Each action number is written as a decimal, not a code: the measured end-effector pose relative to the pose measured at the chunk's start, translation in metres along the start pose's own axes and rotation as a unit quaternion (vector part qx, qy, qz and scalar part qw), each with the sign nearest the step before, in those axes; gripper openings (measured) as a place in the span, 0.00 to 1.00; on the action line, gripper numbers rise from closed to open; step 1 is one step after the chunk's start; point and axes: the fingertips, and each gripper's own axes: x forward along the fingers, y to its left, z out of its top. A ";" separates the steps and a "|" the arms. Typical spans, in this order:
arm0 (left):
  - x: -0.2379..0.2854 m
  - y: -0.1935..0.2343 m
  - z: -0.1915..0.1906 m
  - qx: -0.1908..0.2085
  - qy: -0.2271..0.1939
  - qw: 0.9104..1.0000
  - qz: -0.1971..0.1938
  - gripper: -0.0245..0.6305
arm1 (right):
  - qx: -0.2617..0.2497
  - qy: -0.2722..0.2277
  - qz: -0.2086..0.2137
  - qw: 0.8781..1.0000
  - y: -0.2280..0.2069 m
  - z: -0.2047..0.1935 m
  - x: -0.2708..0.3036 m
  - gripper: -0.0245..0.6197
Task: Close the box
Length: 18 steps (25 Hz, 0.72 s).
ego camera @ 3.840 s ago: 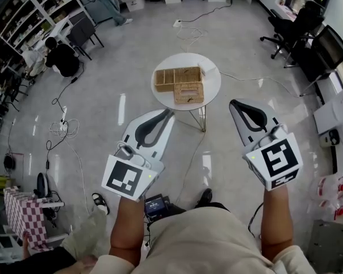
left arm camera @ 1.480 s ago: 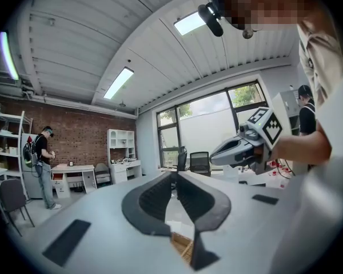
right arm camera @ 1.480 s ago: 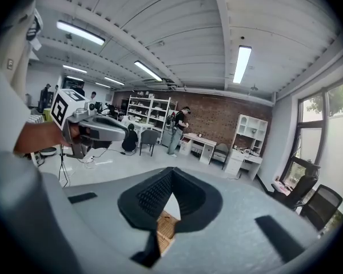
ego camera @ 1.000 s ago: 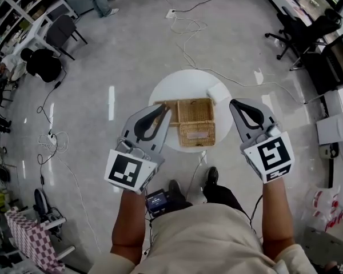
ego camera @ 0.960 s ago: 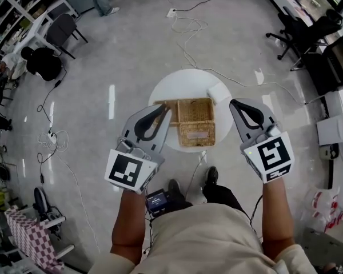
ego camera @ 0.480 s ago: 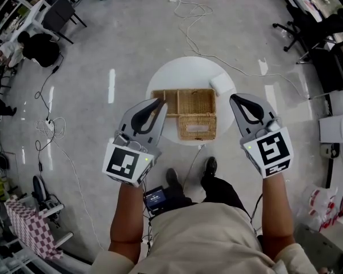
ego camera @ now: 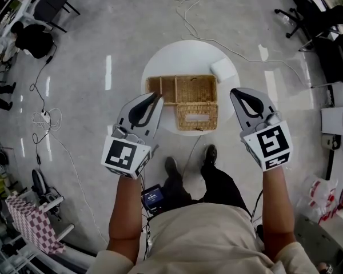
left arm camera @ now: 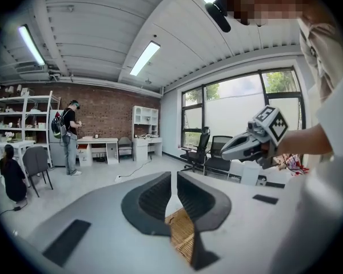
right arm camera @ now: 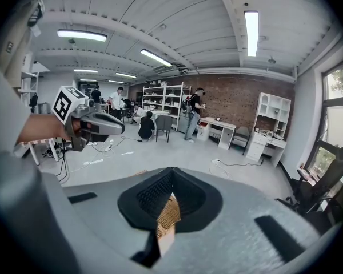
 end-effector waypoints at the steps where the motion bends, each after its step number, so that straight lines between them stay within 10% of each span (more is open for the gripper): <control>1: 0.002 0.001 -0.007 -0.002 0.002 1.000 0.000 0.09 | 0.002 0.002 0.000 1.000 0.000 -0.005 0.002 0.03; 18: 0.039 -0.001 -0.115 -0.031 0.045 0.998 -0.006 0.09 | 0.043 0.036 0.010 0.998 0.002 -0.098 0.042 0.03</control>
